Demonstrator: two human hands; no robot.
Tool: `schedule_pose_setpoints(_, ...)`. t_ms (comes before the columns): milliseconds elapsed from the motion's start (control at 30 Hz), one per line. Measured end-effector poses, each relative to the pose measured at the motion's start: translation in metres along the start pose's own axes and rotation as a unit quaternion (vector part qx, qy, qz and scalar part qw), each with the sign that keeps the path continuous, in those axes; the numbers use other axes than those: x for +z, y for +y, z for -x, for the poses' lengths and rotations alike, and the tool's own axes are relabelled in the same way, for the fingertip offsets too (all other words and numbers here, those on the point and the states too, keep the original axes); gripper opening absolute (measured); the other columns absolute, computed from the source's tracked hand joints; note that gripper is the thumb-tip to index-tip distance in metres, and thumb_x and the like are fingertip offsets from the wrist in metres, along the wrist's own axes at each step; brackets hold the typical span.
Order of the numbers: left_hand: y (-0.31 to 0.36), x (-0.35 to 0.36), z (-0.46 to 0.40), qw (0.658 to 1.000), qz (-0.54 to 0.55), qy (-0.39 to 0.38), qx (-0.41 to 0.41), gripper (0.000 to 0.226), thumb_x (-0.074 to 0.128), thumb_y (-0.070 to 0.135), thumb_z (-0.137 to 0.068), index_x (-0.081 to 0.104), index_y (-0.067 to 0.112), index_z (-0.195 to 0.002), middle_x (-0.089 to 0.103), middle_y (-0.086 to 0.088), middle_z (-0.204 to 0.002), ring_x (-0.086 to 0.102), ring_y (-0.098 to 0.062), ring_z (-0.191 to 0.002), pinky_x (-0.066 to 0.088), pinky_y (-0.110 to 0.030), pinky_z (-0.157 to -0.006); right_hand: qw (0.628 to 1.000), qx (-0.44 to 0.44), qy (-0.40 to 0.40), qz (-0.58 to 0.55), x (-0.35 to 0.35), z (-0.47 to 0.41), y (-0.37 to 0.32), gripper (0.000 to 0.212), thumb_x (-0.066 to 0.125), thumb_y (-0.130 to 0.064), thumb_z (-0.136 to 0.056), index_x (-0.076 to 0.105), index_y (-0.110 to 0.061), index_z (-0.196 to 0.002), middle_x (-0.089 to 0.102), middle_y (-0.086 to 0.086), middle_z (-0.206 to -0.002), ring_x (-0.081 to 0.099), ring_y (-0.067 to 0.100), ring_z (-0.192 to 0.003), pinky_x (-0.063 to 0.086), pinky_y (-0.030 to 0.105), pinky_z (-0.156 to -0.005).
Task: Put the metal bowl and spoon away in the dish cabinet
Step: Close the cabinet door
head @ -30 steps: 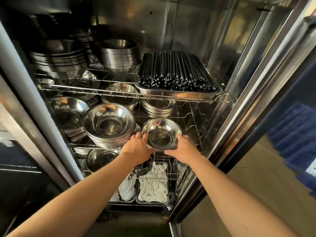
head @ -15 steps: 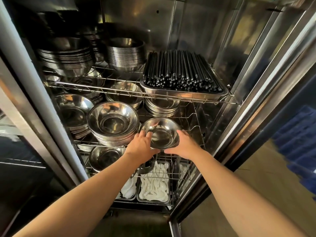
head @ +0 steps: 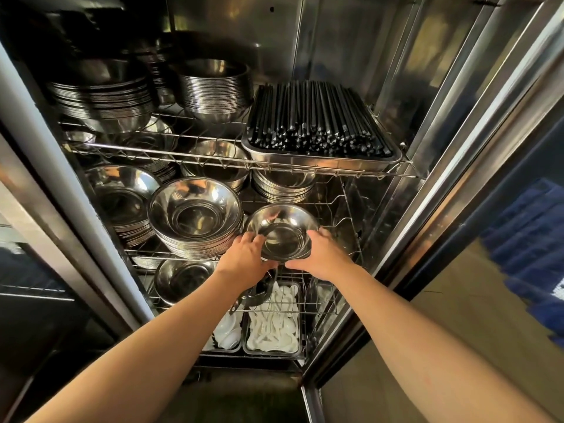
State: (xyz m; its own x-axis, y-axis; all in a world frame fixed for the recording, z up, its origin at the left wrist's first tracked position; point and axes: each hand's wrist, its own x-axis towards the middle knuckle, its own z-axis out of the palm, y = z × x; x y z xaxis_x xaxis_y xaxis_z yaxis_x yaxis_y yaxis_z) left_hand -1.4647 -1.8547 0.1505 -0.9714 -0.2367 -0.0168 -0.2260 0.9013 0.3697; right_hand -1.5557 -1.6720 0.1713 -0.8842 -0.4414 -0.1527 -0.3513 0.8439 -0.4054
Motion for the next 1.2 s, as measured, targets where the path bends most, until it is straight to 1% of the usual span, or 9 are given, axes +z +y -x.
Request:
schedule_pose_setpoints(233, -0.013, -0.009, 0.009, 0.999, -0.012, -0.028, 0.038, 0.072, 0.064, 0.053, -0.088, 0.041, 0.022, -0.149, 0.042, -0.005, -0.153, 0.042, -0.027, -0.138, 0.045, -0.044, -0.108, 0.996, 0.017, -0.073, 0.045, -0.009, 0.010, -0.010, 0.095, 0.068, -0.065, -0.076, 0.027, -0.029, -0.154, 0.002, 0.009, -0.168, 0.016, 0.035, -0.151, 0.028, 0.055, -0.117)
schedule_pose_setpoints(300, -0.019, -0.018, 0.015, 0.996, -0.028, -0.049, 0.062, 0.068, 0.063, 0.053, -0.089, 0.044, 0.023, -0.147, 0.043, -0.004, -0.153, 0.046, -0.027, -0.135, 0.046, -0.044, -0.107, 0.997, 0.007, -0.050, 0.055, -0.012, 0.020, -0.016, 0.085, 0.070, -0.054, -0.083, 0.030, -0.026, -0.153, 0.009, 0.010, -0.167, 0.021, 0.034, -0.150, 0.030, 0.055, -0.116)
schedule_pose_setpoints(433, -0.030, -0.036, 0.029, 0.990, -0.054, -0.059, 0.116, 0.056, 0.062, 0.051, -0.090, 0.051, 0.027, -0.139, 0.056, 0.000, -0.142, 0.061, -0.023, -0.119, 0.054, -0.043, -0.097, 0.997, 0.008, 0.008, 0.072, -0.016, 0.052, -0.026, 0.067, 0.068, -0.042, -0.089, 0.041, -0.025, -0.148, 0.042, 0.006, -0.152, 0.052, 0.030, -0.129, 0.047, 0.046, -0.102)
schedule_pose_setpoints(533, -0.029, -0.047, 0.039, 0.981, -0.070, -0.061, 0.169, 0.044, 0.060, 0.047, -0.092, 0.056, 0.028, -0.132, 0.069, 0.002, -0.127, 0.070, -0.020, -0.103, 0.059, -0.040, -0.088, 0.994, 0.018, 0.026, 0.108, -0.017, 0.087, -0.024, 0.038, 0.062, -0.041, -0.094, 0.061, -0.023, -0.127, 0.063, 0.003, -0.125, 0.062, 0.027, -0.111, 0.051, 0.037, -0.083)
schedule_pose_setpoints(667, -0.009, -0.054, 0.058, 0.967, -0.085, -0.062, 0.233, 0.038, 0.058, 0.048, -0.094, 0.058, 0.031, -0.128, 0.072, 0.005, -0.119, 0.071, -0.018, -0.098, 0.059, -0.036, -0.082, 0.990, 0.044, 0.057, 0.125, -0.024, 0.149, -0.021, 0.018, 0.059, -0.035, -0.096, 0.067, -0.019, -0.100, 0.068, 0.000, -0.097, 0.065, 0.023, -0.086, 0.052, 0.034, -0.066)
schedule_pose_setpoints(767, 0.024, -0.057, 0.080, 0.953, -0.056, -0.070, 0.289, 0.030, 0.061, 0.045, -0.094, 0.061, 0.031, -0.120, 0.071, 0.008, -0.114, 0.070, -0.012, -0.093, 0.059, -0.031, -0.079, 0.988, 0.076, 0.089, 0.097, -0.037, 0.213, -0.012, 0.015, 0.061, -0.031, -0.095, 0.065, -0.016, -0.093, 0.064, 0.001, -0.091, 0.061, 0.024, -0.085, 0.041, 0.032, -0.063)
schedule_pose_setpoints(933, 0.096, -0.062, 0.127, 0.914, -0.030, -0.079, 0.397, 0.018, 0.060, 0.039, -0.096, 0.066, 0.030, -0.110, 0.069, 0.010, -0.113, 0.068, -0.010, -0.097, 0.056, -0.029, -0.083, 0.969, 0.137, 0.172, 0.116, -0.071, 0.331, 0.008, 0.016, 0.059, -0.039, -0.095, 0.065, -0.024, -0.095, 0.067, -0.007, -0.094, 0.061, 0.014, -0.092, 0.045, 0.032, -0.073)
schedule_pose_setpoints(1067, 0.165, -0.066, 0.184, 0.885, -0.025, -0.023, 0.465, 0.018, 0.056, 0.040, -0.095, 0.065, 0.030, -0.107, 0.066, 0.011, -0.108, 0.066, -0.013, -0.101, 0.055, -0.031, -0.081, 0.941, 0.167, 0.240, 0.169, -0.098, 0.433, 0.023, 0.018, 0.054, -0.048, -0.095, 0.060, -0.030, -0.094, 0.058, -0.013, -0.089, 0.057, 0.009, -0.083, 0.037, 0.028, -0.064)
schedule_pose_setpoints(1200, 0.244, -0.071, 0.264, 0.861, -0.020, 0.048, 0.506, 0.017, 0.063, 0.036, -0.089, 0.067, 0.027, -0.102, 0.067, 0.005, -0.094, 0.068, -0.021, -0.091, 0.056, -0.035, -0.071, 0.915, 0.132, 0.332, 0.189, -0.121, 0.543, 0.026, 0.012, 0.061, -0.043, -0.091, 0.061, -0.031, -0.089, 0.056, -0.013, -0.082, 0.061, 0.012, -0.079, 0.050, 0.032, -0.062)
